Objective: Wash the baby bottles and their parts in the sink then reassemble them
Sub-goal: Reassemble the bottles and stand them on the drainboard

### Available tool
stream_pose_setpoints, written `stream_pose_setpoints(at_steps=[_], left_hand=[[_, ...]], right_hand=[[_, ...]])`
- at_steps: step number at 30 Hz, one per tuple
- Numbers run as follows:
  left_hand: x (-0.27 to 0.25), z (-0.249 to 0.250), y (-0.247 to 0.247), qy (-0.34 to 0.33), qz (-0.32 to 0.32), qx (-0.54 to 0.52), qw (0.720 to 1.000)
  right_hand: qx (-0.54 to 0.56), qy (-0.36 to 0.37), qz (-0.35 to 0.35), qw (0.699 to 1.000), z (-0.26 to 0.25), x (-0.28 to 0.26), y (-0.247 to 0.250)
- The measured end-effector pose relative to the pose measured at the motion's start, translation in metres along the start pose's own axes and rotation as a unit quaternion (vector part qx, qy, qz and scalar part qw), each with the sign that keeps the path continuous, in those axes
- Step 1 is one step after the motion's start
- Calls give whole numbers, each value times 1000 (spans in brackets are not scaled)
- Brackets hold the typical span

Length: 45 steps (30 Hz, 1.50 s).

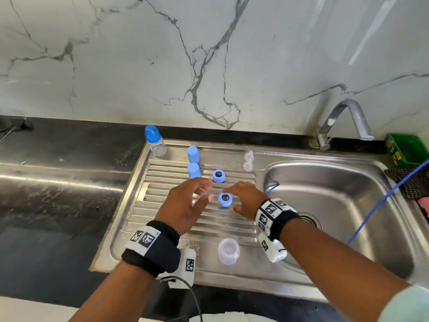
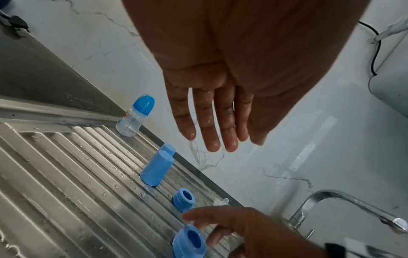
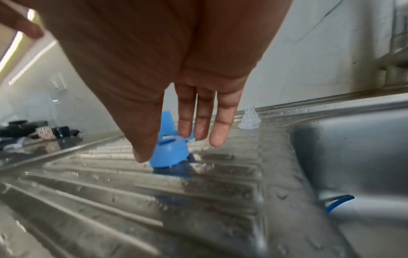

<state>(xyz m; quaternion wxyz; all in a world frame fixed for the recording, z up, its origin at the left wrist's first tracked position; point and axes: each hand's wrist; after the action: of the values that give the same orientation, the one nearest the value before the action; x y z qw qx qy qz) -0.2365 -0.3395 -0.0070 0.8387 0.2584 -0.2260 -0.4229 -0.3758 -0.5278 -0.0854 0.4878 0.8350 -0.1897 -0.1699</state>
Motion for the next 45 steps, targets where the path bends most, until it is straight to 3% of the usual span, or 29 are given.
stream_pose_setpoints(at_steps=[5, 8, 10, 12, 16, 18, 22, 27, 31, 33, 39, 45], left_hand=[[4, -6, 3, -8, 0, 9, 1000], [6, -7, 3, -2, -12, 9, 1000], [7, -8, 1, -11, -20, 11, 1000], [11, -8, -5, -25, -27, 11, 999], [24, -1, -19, -58, -58, 17, 996], [32, 6, -29, -62, -73, 24, 995], [41, 13, -44, -57, -84, 22, 995], [44, 11, -48, -29, -55, -15, 998], [48, 1, -42, 24, -30, -41, 998], [51, -3, -40, 47, -22, -51, 997], [53, -8, -37, 53, 4, -67, 996], [57, -8, -32, 51, 13, -57, 997]], right_hand=[[-43, -3, -48, 998, -2, 22, -28], [6, -24, -14, 1000, 0, 18, -25], [101, -79, 36, 991, -4, 11, -10], [221, -136, 62, 964, -8, 4, 7], [454, -171, 17, 874, -18, -12, 42], [501, -172, 6, 848, -22, -19, 52], [532, -174, -5, 828, -17, -25, 54], [497, -205, -3, 843, 6, -10, 50], [313, -259, 130, 904, 43, 23, 38], [242, -291, 174, 909, 59, 41, 31], [132, -262, 164, 942, 78, 80, 13], [166, -264, 200, 929, 70, 76, 24]])
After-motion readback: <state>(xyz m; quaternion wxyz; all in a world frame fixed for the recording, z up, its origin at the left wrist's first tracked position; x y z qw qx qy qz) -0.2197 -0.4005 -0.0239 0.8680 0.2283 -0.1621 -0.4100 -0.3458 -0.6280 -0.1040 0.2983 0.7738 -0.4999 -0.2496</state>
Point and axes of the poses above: each hand's wrist, its own x-axis towards the middle knuckle, its own y-axis out of the back of the hand, z = x × y, and after that the axes turned 9 degrees about z, right-handed
